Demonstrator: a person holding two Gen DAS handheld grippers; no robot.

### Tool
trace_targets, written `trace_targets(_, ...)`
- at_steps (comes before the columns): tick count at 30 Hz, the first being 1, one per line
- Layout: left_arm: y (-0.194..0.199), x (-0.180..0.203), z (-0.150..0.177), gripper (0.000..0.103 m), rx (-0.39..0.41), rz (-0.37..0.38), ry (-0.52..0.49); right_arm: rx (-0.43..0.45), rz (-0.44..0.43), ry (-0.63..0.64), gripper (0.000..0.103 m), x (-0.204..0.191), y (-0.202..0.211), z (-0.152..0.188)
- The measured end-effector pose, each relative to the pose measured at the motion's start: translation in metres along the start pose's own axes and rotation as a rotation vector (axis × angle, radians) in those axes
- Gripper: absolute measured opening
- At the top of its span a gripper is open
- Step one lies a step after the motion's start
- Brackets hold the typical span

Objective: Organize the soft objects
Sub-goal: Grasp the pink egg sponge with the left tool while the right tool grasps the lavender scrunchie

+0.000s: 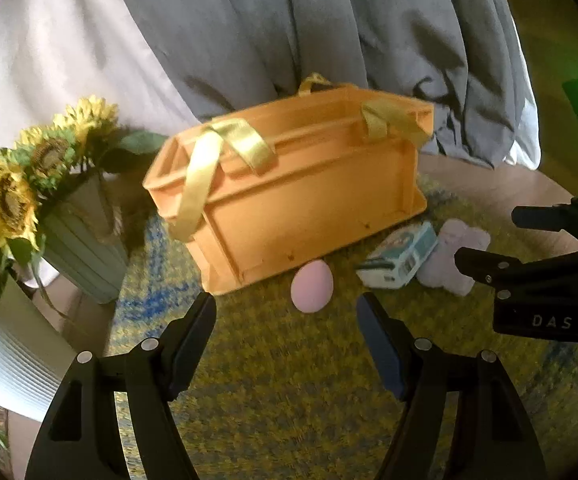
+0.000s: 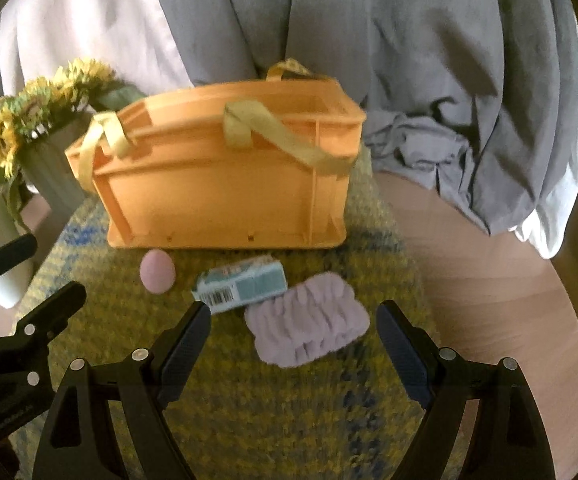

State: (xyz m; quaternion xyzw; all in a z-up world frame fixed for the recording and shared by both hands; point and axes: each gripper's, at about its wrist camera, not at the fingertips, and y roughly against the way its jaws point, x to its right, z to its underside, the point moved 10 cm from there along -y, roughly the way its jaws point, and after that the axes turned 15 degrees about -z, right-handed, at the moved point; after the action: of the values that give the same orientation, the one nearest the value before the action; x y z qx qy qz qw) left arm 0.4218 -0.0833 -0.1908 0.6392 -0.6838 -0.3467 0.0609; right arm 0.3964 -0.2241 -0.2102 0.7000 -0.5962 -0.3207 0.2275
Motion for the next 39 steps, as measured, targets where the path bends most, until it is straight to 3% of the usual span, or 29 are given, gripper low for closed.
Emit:
trace_targets(8,-0.030,0.011,0.011,0.072,-0.057,0.018,-0.039,-0.068,0.025,0.003,0.085,0.009,-0.021,0.013)
trace_targets(20,-0.070,0.028,0.000,0.071,-0.064,0.044,-0.050,-0.129,0.037,-0.033,0.085,0.026,-0.054,0.012)
trace_targets(23,-0.081,0.034,0.003,0.065,-0.096,0.079,-0.036,-0.129,0.041,-0.030,0.085,0.027,-0.059,0.009)
trace_targets(30,-0.095,0.045,0.006,0.037,-0.141,0.123,-0.016,-0.128,0.043,-0.015,0.085,0.031,-0.066,0.006)
trace_targets(31,-0.096,0.046,0.006,0.037,-0.142,0.126,-0.017,-0.126,0.042,-0.015,0.084,0.031,-0.066,0.006)
trace_targets(35,-0.095,0.048,0.003,0.037,-0.138,0.125,-0.010,-0.118,0.040,-0.009,0.068,0.031,-0.065,0.006)
trace_targets(37,-0.094,0.047,0.003,0.036,-0.136,0.124,-0.009,-0.108,0.044,0.003,0.055,0.031,-0.064,0.004)
trace_targets(39,-0.091,0.046,0.003,0.036,-0.134,0.123,-0.005,-0.102,0.043,0.025,0.035,0.028,-0.062,0.002)
